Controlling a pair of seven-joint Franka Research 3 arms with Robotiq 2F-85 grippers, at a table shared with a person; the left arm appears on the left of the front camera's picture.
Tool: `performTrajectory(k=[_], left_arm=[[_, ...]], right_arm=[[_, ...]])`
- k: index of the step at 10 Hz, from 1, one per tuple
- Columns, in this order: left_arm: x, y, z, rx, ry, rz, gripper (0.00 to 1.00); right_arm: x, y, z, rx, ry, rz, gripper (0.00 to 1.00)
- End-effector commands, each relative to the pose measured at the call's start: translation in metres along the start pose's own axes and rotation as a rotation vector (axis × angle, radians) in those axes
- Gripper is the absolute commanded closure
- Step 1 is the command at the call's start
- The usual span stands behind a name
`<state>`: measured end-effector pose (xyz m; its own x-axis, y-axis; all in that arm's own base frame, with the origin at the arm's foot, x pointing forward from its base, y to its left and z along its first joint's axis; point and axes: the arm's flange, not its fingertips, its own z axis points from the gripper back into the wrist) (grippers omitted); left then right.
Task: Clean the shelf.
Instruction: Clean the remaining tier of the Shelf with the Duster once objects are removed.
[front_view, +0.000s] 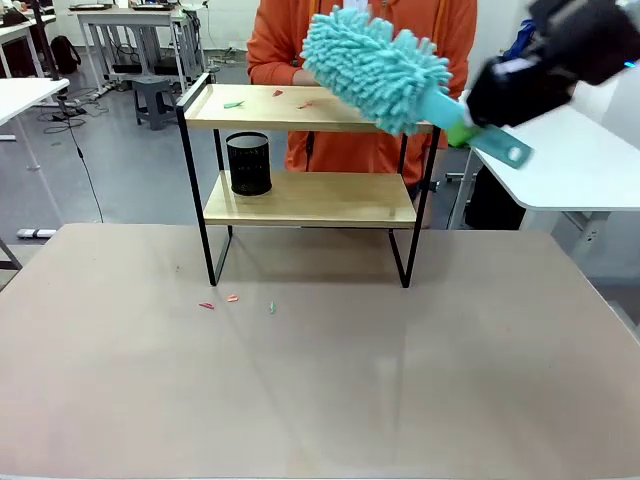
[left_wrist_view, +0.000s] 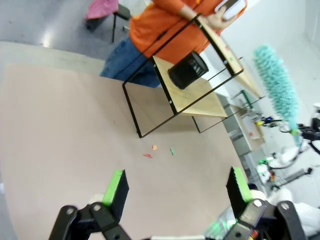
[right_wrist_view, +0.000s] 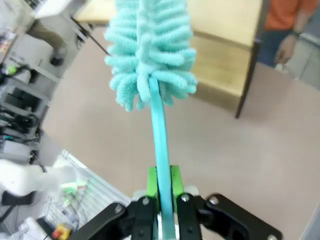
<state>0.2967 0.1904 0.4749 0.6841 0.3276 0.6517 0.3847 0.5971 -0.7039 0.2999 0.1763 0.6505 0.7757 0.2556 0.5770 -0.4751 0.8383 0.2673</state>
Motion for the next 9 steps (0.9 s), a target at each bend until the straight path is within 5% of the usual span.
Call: performTrajectory(k=[1, 5, 9], left_arm=[[0.0, 0.0, -0.001, -0.015, -0.019, -0.02, 0.0], [0.0, 0.0, -0.001, -0.015, -0.019, -0.02, 0.0], [0.0, 0.0, -0.001, -0.015, -0.019, -0.02, 0.0]], right_arm=[[0.035, 0.009, -0.016, -0.066, 0.026, -0.027, 0.87], [0.077, 0.022, -0.043, -0.174, 0.071, -0.02, 0.87], [0.098, 0.039, -0.072, -0.119, 0.142, 0.028, 0.87]])
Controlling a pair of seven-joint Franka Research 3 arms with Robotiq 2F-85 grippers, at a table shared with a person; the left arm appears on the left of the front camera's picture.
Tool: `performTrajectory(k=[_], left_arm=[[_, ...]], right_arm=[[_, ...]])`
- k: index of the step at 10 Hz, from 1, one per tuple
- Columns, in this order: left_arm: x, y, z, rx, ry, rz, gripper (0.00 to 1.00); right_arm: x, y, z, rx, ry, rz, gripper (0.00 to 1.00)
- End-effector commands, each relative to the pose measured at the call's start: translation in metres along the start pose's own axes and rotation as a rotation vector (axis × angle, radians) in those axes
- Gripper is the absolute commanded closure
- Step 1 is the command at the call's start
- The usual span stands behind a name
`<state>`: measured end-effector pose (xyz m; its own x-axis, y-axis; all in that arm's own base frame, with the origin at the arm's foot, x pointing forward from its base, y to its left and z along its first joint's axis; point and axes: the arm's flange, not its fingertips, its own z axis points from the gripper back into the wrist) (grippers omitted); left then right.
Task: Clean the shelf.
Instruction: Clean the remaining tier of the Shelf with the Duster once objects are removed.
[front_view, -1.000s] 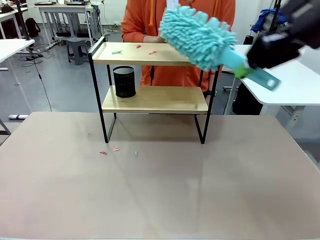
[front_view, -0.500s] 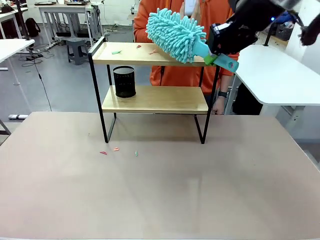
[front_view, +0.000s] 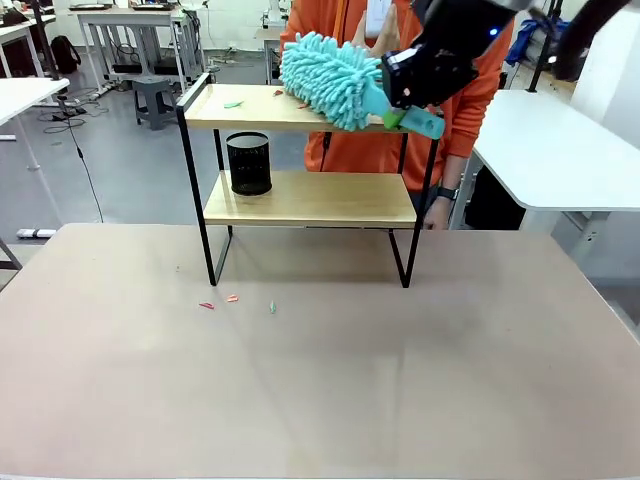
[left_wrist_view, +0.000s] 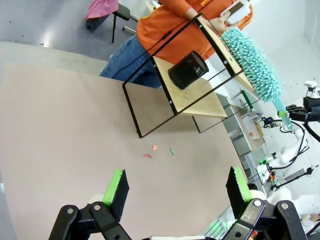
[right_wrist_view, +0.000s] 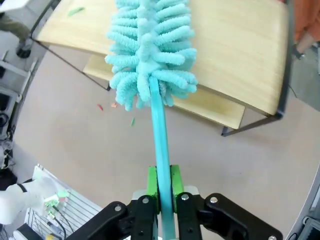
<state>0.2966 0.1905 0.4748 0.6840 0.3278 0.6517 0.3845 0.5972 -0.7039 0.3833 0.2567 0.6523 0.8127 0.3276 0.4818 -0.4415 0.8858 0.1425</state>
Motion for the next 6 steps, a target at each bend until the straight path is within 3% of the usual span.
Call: performTrajectory(k=[1, 3, 6], left_arm=[[0.0, 0.0, -0.002, -0.015, -0.019, -0.02, 0.0], [0.0, 0.0, -0.002, -0.015, -0.019, -0.02, 0.0], [0.0, 0.0, -0.002, -0.015, -0.019, -0.02, 0.0]], right_arm=[[0.015, 0.019, -0.004, 0.063, 0.061, 0.045, 0.87], [0.015, 0.031, -0.007, 0.188, 0.124, 0.167, 0.87], [-0.009, 0.01, 0.017, 0.27, 0.204, 0.328, 0.87]])
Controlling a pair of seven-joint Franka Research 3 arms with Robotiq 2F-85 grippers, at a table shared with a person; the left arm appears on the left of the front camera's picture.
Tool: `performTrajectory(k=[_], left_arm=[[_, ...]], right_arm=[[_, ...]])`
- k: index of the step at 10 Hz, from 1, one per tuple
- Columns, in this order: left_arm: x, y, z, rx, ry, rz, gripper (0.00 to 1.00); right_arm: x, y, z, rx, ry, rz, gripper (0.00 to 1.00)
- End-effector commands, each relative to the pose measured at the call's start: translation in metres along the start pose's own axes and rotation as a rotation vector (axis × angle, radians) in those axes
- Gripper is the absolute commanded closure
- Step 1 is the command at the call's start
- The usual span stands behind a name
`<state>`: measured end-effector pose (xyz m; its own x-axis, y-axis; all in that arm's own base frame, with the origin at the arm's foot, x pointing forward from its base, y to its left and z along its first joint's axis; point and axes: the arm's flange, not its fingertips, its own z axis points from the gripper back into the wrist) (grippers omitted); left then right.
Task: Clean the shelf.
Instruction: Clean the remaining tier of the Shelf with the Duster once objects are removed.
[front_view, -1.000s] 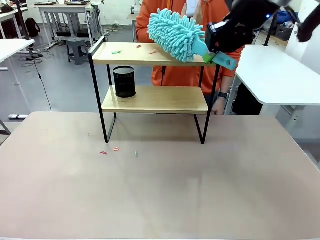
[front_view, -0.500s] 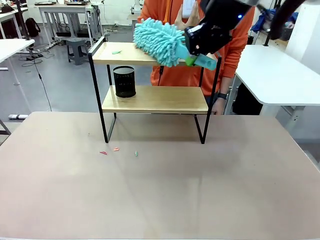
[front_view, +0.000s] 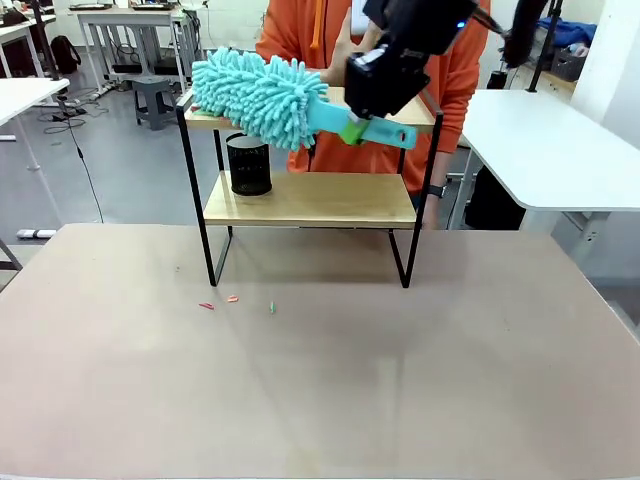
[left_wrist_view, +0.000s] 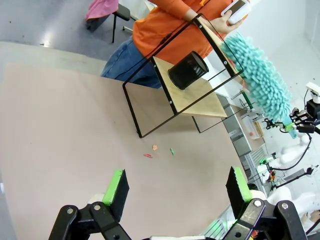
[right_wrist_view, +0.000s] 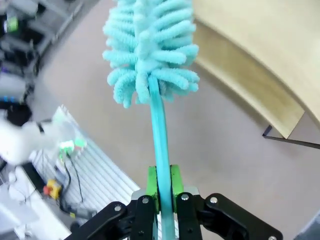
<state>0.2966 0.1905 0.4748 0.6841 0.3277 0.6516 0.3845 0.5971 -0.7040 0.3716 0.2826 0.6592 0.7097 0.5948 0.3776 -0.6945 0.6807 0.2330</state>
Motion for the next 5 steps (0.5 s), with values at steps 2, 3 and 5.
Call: performTrajectory(k=[2, 3, 5], left_arm=[[0.0, 0.0, -0.002, -0.015, -0.019, -0.02, 0.0], [0.0, 0.0, -0.002, -0.015, -0.019, -0.02, 0.0], [0.0, 0.0, -0.002, -0.015, -0.019, -0.02, 0.0]], right_arm=[[-0.063, -0.02, 0.045, 0.135, 0.097, 0.232, 0.87], [-0.088, -0.021, 0.058, 0.204, 0.117, 0.319, 0.87], [-0.125, -0.027, 0.069, 0.333, 0.123, 0.391, 0.87]])
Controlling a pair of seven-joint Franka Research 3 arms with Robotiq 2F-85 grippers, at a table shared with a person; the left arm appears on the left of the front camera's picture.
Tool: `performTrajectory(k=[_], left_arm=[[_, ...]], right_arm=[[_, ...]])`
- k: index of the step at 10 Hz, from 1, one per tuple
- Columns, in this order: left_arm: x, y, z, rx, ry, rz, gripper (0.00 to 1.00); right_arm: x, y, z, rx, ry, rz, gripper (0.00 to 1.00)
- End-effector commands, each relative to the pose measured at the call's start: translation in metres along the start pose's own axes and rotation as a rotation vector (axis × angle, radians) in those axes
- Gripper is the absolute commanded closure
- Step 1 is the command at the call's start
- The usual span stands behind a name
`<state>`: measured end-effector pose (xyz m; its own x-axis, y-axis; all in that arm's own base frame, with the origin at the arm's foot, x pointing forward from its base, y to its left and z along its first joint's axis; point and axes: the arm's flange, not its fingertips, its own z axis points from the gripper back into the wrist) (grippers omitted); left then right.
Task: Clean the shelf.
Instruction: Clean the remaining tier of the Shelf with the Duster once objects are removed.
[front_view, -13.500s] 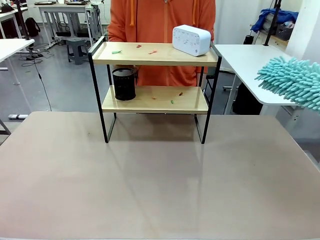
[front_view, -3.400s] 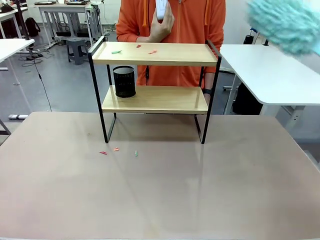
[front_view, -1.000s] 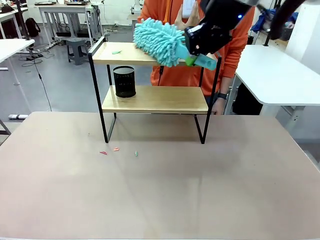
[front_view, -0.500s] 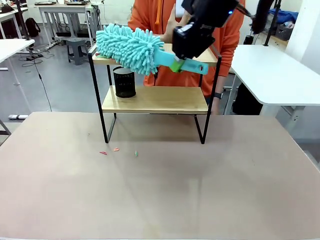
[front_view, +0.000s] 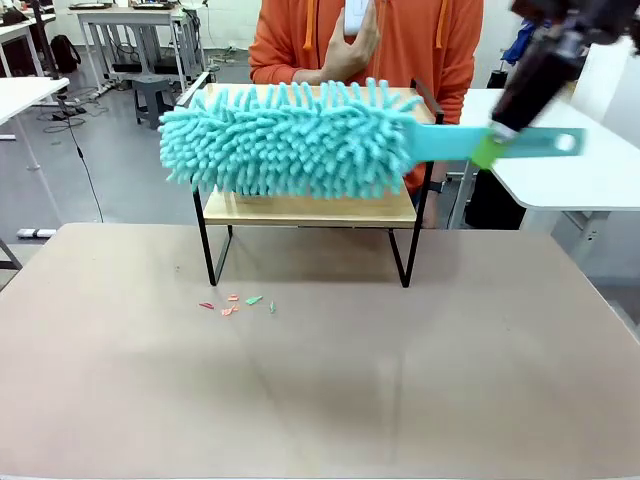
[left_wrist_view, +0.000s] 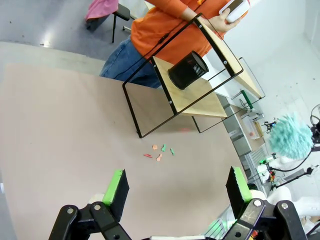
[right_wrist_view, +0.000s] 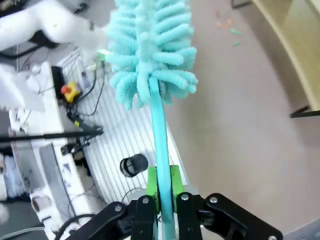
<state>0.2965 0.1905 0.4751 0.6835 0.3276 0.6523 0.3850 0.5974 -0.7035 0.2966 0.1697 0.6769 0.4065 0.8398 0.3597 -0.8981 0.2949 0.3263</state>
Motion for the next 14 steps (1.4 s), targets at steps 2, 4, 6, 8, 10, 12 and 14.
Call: performTrajectory(k=[2, 4, 6, 8, 10, 12, 14], left_arm=[[0.0, 0.0, -0.002, -0.015, -0.019, -0.02, 0.0], [0.0, 0.0, -0.002, -0.015, -0.019, -0.02, 0.0], [0.0, 0.0, -0.002, -0.015, -0.019, -0.02, 0.0], [0.0, 0.0, -0.002, -0.015, -0.019, -0.02, 0.0], [0.0, 0.0, -0.002, -0.015, -0.019, -0.02, 0.0], [0.0, 0.0, -0.002, -0.015, -0.019, -0.02, 0.0], [0.0, 0.0, -0.002, -0.015, -0.019, -0.02, 0.0]], right_arm=[[-0.028, -0.011, -0.004, 0.115, -0.092, -0.022, 0.87], [-0.029, -0.016, -0.008, 0.129, -0.095, -0.041, 0.87], [-0.049, -0.033, -0.004, 0.174, -0.266, -0.205, 0.87], [-0.132, -0.042, 0.025, 0.203, -0.591, -0.361, 0.87], [-0.233, -0.025, 0.041, 0.107, -0.809, -0.592, 0.87], [-0.292, -0.027, 0.017, 0.027, -0.89, -0.891, 0.87], [-0.307, -0.048, -0.031, 0.012, -0.805, -1.143, 0.87]])
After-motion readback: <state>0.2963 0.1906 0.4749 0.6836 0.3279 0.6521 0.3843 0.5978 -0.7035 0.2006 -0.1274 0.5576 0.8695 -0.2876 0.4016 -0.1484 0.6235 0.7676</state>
